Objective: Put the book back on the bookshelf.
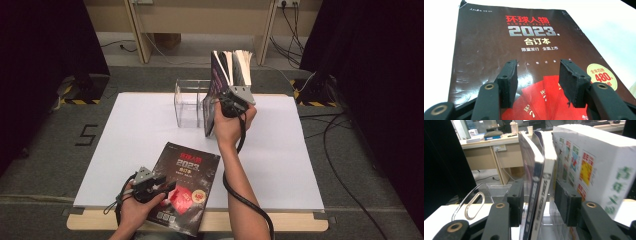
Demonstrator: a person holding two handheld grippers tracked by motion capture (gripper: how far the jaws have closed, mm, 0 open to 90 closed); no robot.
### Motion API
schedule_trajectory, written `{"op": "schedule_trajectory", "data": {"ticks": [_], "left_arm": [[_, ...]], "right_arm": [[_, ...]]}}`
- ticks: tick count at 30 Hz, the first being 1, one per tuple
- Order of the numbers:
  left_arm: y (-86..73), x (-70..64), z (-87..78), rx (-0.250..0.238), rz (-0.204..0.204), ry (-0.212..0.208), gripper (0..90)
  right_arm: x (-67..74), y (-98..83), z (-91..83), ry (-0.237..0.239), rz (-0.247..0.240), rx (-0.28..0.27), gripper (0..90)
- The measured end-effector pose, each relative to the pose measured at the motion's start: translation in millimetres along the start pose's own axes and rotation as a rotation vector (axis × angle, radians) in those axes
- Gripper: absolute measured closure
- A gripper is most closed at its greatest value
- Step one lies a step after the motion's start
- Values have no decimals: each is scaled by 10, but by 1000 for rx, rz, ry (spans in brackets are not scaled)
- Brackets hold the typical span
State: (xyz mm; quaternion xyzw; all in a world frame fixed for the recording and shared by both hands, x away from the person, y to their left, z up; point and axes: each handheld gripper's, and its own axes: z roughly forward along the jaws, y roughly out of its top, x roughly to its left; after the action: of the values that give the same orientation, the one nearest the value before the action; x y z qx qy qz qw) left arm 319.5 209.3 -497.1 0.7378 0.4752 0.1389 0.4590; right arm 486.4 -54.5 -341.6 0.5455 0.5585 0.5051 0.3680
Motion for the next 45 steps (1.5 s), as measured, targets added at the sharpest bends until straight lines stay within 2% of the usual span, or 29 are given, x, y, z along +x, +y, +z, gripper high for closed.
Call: {"op": "schedule_trajectory", "data": {"ticks": [5,13,20,28,33,37,42,45], "left_arm": [[1,-3,2,-1,-1,-2,484],[1,4,1,2,1,-3,484],[8,5,-9,-5,-1,-1,485],[4,2,-3,-3,-1,-5,485],[7,5,-8,-3,1,-5,485],[8,15,-10,-4,0,-4,486],[5,27,-6,-3,-2,-4,489],[4,33,-1,-2,-5,-4,490]], "right_arm": [[25,93,128,2,-15,30,619],[84,139,294,-3,-40,78,649],[155,82,380,45,-31,117,668],[155,94,438,38,-14,167,763],[197,137,461,47,-44,193,768],[212,144,471,55,-39,181,769],[182,178,491,53,-13,124,770],[171,194,495,40,-22,95,771]]}}
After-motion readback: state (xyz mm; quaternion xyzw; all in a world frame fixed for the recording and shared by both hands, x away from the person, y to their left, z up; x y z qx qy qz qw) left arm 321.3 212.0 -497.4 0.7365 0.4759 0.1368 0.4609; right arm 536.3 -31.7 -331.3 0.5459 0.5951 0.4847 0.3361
